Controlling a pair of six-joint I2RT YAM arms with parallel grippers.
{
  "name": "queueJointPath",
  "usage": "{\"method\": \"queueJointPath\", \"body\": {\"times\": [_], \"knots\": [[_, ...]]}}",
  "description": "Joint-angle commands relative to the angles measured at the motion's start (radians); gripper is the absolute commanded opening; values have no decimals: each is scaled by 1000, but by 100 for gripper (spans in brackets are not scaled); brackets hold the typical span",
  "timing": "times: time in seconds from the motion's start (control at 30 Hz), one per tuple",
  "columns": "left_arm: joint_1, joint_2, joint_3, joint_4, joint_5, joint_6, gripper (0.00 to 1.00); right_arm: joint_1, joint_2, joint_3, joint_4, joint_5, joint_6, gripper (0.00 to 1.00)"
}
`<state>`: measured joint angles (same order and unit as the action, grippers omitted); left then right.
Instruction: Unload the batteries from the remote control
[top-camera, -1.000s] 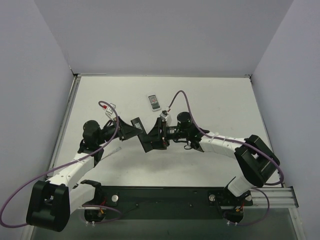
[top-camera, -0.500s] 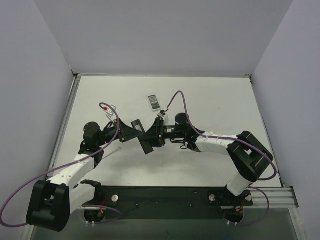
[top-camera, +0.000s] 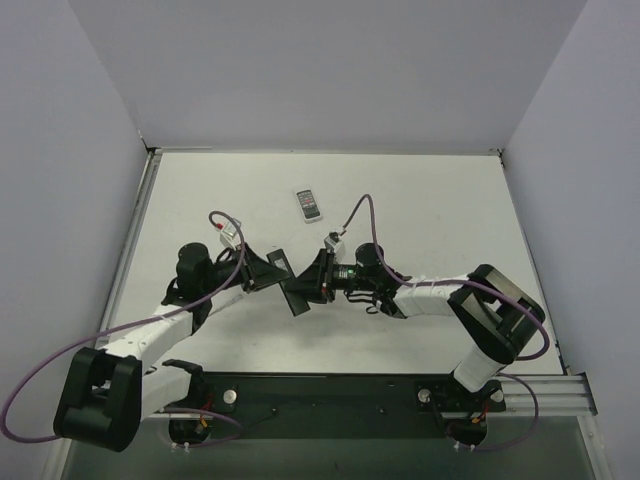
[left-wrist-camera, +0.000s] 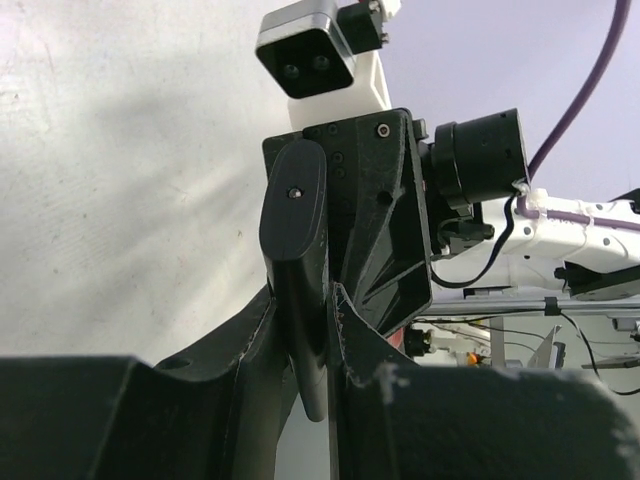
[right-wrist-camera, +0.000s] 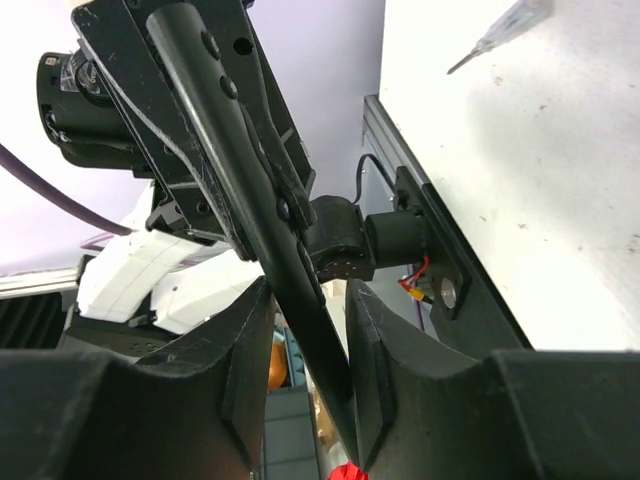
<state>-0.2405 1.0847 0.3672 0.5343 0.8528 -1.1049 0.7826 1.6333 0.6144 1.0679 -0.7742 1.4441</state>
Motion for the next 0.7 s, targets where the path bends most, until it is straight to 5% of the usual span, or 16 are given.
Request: {"method": "queueJointPath", "body": {"times": [0.0, 0.5, 0.63, 0.67], "knots": [[40, 58, 87, 96, -164, 62, 0, 18, 17, -103, 1, -77, -7, 19], [75, 119, 130, 47, -189, 100, 0, 40, -64, -183, -129, -69, -180, 2], [75, 129, 119, 93, -120, 68, 0, 17, -122, -156, -135, -68, -185, 23], [73, 115, 115, 87, -109, 66, 0, -12, -145, -151, -134, -54, -179, 39]]}}
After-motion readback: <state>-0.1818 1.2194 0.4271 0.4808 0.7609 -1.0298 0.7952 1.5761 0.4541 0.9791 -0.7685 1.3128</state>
